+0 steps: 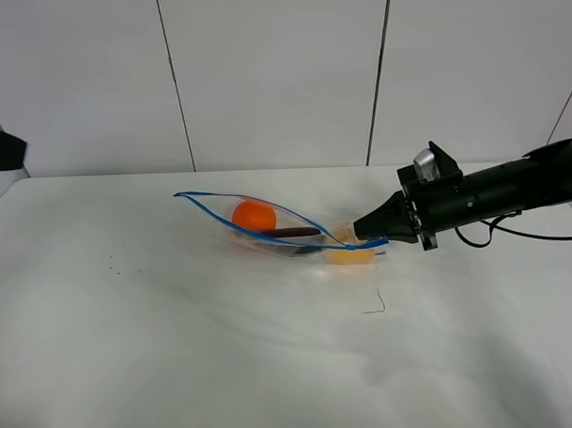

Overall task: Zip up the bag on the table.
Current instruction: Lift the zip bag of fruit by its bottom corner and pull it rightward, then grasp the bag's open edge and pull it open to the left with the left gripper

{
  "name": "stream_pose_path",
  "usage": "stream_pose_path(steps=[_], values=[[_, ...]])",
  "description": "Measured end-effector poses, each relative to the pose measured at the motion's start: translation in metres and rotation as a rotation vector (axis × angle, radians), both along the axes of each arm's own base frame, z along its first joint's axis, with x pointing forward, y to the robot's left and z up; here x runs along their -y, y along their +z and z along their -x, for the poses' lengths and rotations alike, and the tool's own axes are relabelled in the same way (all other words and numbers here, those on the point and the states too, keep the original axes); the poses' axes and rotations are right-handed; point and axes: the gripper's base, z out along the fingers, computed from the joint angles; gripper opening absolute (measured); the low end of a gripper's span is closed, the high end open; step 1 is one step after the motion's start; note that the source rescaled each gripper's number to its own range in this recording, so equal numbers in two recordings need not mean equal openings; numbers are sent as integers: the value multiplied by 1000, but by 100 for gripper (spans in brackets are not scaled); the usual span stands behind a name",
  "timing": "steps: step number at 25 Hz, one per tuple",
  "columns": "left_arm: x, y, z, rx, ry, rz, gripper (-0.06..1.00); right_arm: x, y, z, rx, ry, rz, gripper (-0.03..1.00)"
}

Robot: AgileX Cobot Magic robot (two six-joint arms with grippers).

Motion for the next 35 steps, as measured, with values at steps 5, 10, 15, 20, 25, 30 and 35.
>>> stream_pose_path(steps=[5, 10, 15, 20, 25, 30, 35], values=[[49, -8, -19, 68, -244, -171, 100, 0, 0, 0, 0, 0, 0, 0], [117, -28, -27, 187, -437, -420, 100, 0, 0, 0, 0, -1, -1, 0], [186, -70, -34, 287, -529, -655, 100, 0, 0, 0, -8, -5, -2, 0], [239, -115, -33, 367, -594, -786, 100, 0, 1, 0, -18, -11, -4, 0], [271, -153, -25, 386, -654, -827, 100, 0, 1, -1, -34, -26, -14, 0], [293, -179, -18, 458, -732, -884, 100, 0, 2, -1, -51, -38, -20, 0], [305, -197, -22, 526, -756, -909, 98, 0, 2, -1, -62, -46, -26, 0]])
